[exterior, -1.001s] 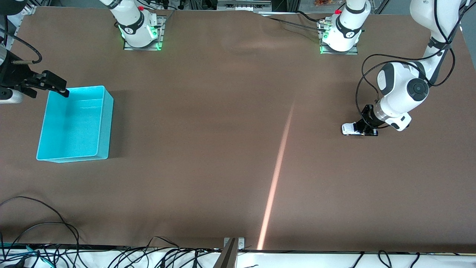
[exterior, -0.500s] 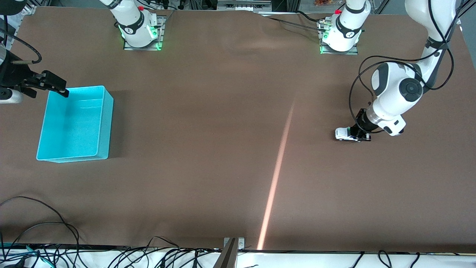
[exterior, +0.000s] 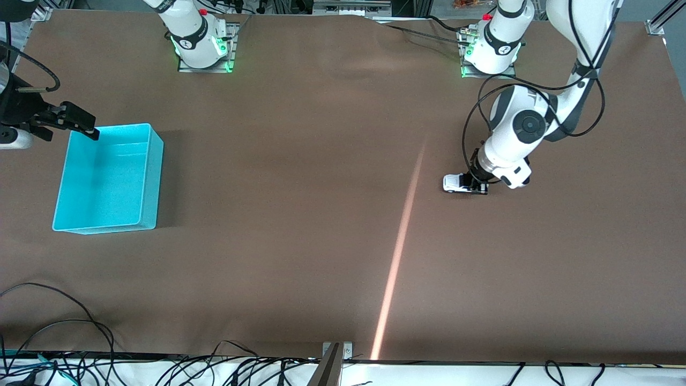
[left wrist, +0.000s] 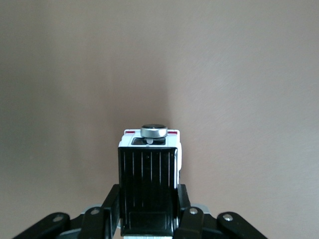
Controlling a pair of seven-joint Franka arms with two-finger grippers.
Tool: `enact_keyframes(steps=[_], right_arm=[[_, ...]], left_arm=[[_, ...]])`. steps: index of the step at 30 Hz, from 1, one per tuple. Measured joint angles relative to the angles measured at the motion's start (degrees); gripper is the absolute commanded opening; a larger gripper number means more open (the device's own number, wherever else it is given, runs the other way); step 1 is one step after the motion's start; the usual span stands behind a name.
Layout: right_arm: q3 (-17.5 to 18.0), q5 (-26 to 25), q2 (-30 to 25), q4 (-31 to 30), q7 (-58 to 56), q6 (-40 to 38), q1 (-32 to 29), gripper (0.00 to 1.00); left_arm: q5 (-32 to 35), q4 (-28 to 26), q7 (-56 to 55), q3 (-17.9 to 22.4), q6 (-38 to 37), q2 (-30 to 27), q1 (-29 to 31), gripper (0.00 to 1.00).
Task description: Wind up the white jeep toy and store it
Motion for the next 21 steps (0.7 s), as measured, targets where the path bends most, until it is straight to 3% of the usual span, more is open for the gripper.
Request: enact_keyframes(steps=[6,21], right_arm=[[0.0,0.0,0.0,0.0,0.0,0.0,0.0,1.0],[-0.02,0.0,0.01,0.0,0.0,-0.01,0.0,1.0]], left_arm=[[4.16,0.1,-5.45,-0.05,0.02,1.64,-0.9,0.2],[5.76,0.08,-6.39,0.42,-0.47,1.58,0.41,0.2]])
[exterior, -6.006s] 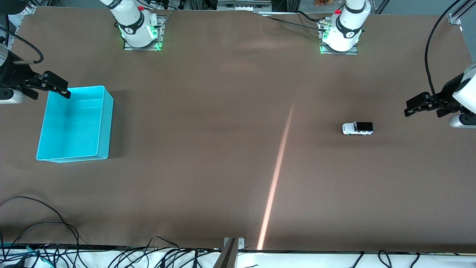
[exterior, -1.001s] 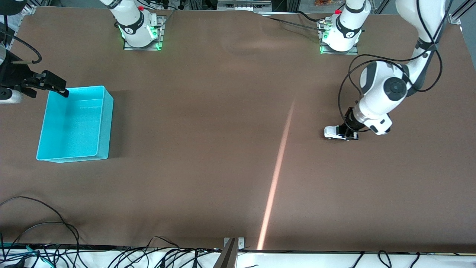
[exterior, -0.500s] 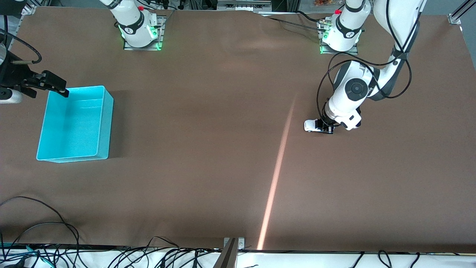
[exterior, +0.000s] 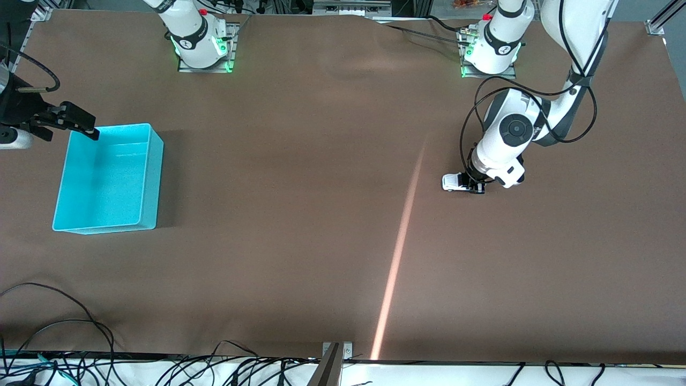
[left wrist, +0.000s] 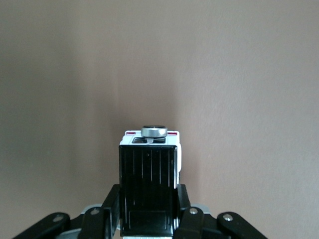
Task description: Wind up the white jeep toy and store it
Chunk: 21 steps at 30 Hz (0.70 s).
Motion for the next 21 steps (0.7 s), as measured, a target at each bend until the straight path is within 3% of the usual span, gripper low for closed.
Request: enact_keyframes(steps=[21], right_arm=[[-0.01,0.0,0.0,0.0,0.0,-0.02,0.0,1.0]], left_arm=[[16.74,-0.75,0.0,0.05,0.57,0.01,12.19,0.2]])
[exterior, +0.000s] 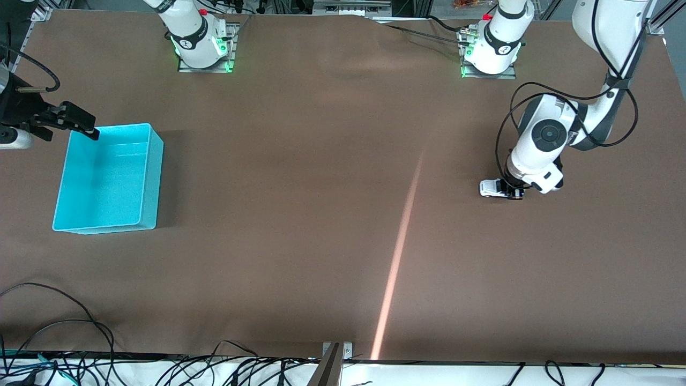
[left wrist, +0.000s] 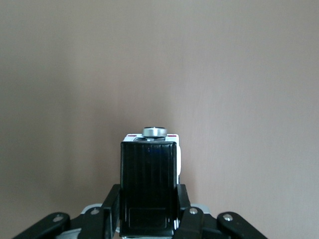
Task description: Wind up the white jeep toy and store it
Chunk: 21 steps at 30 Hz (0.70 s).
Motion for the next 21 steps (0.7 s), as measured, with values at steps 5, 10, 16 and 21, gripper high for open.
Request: enact_keyframes(steps=[5,10,16,21], right_arm=[[-0.01,0.0,0.0,0.0,0.0,-0.01,0.0,1.0],[-0.13,0.0,0.0,0.0,0.0,-0.02,-0.01,1.0],[-0.41,0.0,0.0,0.0,0.0,-0.03,-0.01,1.0],[-0.49,0.0,0.0,0.0,0.0,-0.03,-0.01,1.0]], left_arm=[[5.5,-0.23,0.0,0.03,1.44,0.21,4.22,0.2],[10.34,-0.58,0.03,0.02,3.48,0.37,7.86,0.25],[14.55,-0.75,0.05,0.01,5.59,0.6,10.99,0.59],[15.2,-0.63,-0.01,0.04,7.92,2.43,11.49,1.0]])
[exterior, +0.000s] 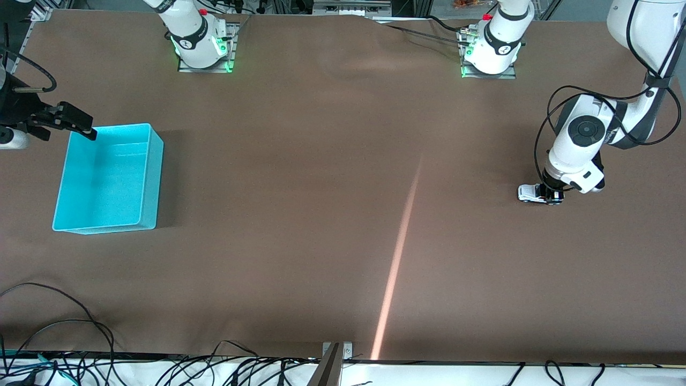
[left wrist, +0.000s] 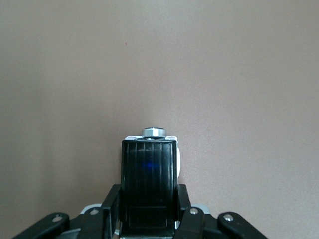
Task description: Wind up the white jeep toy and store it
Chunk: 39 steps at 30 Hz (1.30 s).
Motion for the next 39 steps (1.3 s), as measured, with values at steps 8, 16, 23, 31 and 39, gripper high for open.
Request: enact_keyframes(steps=[8,16,23,31,39], right_arm=[[-0.01,0.0,0.0,0.0,0.0,-0.01,0.0,1.0],[-0.03,0.0,0.03,0.0,0.0,-0.02,0.0,1.0],[-0.09,0.0,0.1,0.0,0.0,-0.05,-0.01,1.0],[-0.33,0.0,0.2,0.0,0.0,-0.08,-0.05,1.0],[-0.33,0.0,0.22,0.0,0.0,-0.08,-0.06,1.0]], left_arm=[[0.0,2.3,-0.33,0.12,2.37,3.48,0.62,1.0],[0.01,7.08,2.99,0.09,-2.02,3.23,1.6,1.0],[-0.72,8.1,10.18,-0.33,-6.43,0.38,1.59,1.0],[-12.46,10.08,29.79,-0.57,-14.51,-5.38,1.59,1.0],[-23.1,17.72,47.76,-1.06,-26.92,-9.04,1.57,1.0]])
